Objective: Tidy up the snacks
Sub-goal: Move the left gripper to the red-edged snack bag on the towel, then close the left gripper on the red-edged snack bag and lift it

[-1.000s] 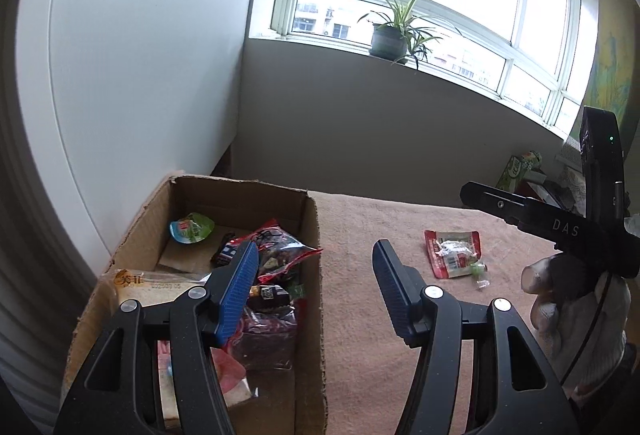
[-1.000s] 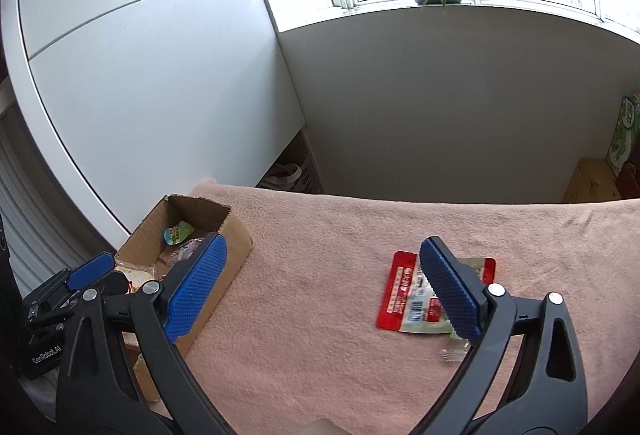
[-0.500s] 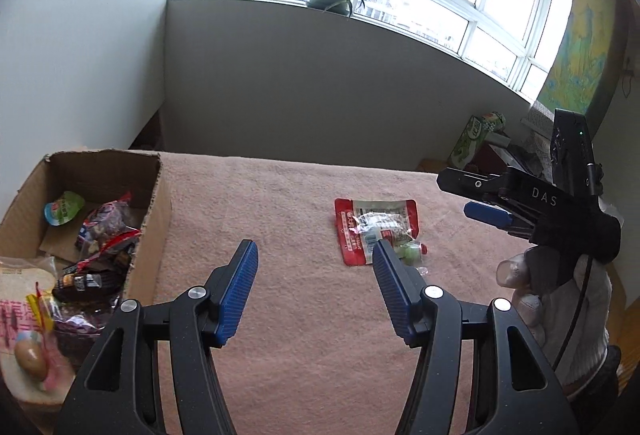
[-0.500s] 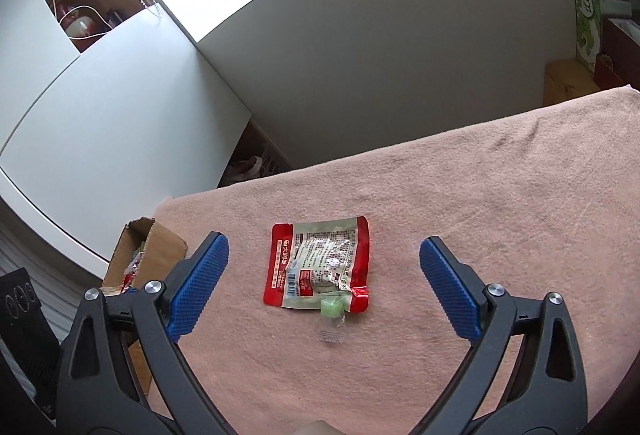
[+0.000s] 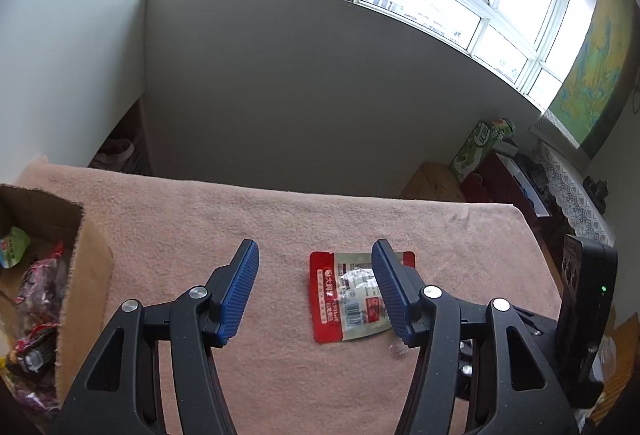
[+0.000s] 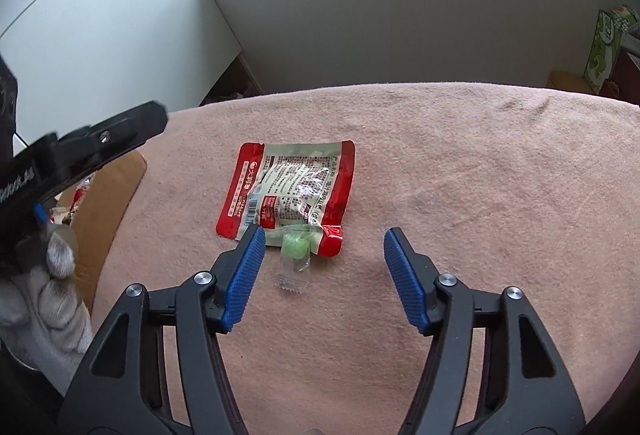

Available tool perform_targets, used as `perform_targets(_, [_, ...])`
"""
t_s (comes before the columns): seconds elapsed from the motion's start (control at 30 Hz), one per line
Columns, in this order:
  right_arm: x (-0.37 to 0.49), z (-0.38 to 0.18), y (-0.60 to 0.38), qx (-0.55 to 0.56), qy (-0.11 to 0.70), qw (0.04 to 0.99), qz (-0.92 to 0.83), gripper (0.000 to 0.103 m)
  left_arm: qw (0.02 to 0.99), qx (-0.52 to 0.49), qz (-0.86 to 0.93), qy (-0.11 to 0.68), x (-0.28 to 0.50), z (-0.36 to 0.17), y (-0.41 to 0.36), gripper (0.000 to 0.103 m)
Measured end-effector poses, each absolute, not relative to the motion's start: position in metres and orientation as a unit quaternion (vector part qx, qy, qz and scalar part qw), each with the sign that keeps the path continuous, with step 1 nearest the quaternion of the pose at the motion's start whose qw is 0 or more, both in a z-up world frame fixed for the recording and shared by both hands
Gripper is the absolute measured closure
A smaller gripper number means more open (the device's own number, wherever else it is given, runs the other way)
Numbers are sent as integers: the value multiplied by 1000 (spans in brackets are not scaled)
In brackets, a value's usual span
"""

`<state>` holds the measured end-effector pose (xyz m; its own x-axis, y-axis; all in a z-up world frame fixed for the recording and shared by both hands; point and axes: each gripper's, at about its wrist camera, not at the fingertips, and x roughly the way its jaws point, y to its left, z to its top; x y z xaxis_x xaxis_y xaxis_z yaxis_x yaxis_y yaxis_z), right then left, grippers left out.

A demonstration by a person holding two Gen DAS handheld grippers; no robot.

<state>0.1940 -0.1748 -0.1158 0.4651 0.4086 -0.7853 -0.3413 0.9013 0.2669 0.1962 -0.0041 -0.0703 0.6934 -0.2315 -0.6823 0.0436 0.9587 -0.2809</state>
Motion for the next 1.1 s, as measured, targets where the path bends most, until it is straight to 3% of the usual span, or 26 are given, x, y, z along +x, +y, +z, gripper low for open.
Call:
perform_targets(0.03, [192, -116, -175, 31, 467, 856, 219, 38, 906, -124, -86, 396, 206, -76, -12, 55])
perform_targets(0.3, [180, -120, -207, 33, 465, 858, 214, 37, 874, -58, -113, 468, 258, -104, -70, 66])
perform_targets(0.57, [176, -116, -227, 53, 458, 861, 214, 37, 835, -66, -120, 534, 271, -122, -66, 67])
perform_targets(1.1, [170, -99, -227, 78, 440, 868, 216, 37, 833, 42, -101, 543, 277, -124, -90, 69])
